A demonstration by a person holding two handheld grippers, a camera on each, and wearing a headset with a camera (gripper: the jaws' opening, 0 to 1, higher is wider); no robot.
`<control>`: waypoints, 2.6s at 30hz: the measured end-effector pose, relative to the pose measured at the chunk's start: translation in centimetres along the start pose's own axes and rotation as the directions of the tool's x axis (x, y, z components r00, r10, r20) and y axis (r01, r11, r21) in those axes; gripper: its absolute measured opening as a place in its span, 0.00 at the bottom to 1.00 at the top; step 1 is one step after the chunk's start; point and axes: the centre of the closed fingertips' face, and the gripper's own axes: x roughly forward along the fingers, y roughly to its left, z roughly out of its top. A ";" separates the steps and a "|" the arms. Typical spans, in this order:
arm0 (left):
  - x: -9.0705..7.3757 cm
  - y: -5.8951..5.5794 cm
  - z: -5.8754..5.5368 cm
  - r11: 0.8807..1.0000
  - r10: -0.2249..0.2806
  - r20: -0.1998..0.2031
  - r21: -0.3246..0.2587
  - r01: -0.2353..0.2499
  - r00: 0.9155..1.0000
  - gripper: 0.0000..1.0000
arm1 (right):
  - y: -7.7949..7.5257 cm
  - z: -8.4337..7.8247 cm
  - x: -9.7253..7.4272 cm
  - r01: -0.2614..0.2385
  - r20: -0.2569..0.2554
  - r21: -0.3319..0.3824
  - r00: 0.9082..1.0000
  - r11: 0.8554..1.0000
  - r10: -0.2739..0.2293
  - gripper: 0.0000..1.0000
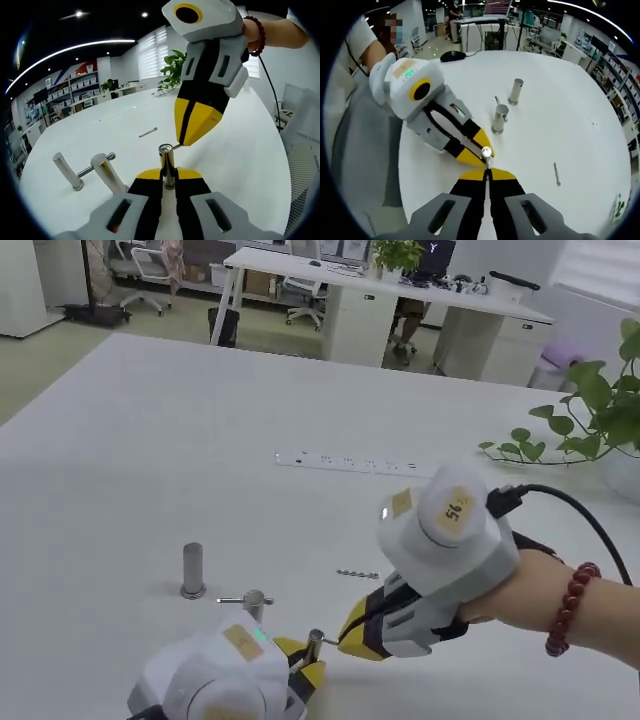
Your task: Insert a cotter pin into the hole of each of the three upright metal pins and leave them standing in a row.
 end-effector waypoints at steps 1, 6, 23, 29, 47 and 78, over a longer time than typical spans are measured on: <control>0.0 0.0 0.0 1.000 0.000 -0.001 0.006 0.000 1.000 0.07 | 0.2 0.0 0.0 0.002 -0.008 -0.029 1.000 1.000 -0.003 0.02; 0.0 -0.1 0.0 1.000 -0.001 -0.001 0.017 0.001 1.000 0.07 | 0.1 -0.1 0.0 0.002 -0.005 -0.012 1.000 1.000 -0.002 0.02; 0.3 -0.3 0.1 1.000 0.000 0.001 -0.006 0.000 1.000 0.07 | 0.2 0.9 0.4 -0.022 0.025 0.037 0.999 0.999 0.021 0.03; 0.2 -0.3 0.1 1.000 0.005 0.002 -0.016 -0.005 1.000 0.07 | 0.1 0.4 0.7 -0.013 0.012 0.044 1.000 0.999 0.013 0.13; 0.2 -0.3 0.0 0.999 0.020 0.005 -0.043 -0.020 1.000 0.07 | 0.1 -0.5 -0.3 -0.012 0.023 0.066 1.000 0.998 0.011 0.03; 0.3 -0.3 0.0 0.997 0.044 -0.009 -0.060 -0.044 0.999 0.07 | 0.3 1.6 1.3 -0.014 0.106 0.092 0.994 0.996 0.004 0.14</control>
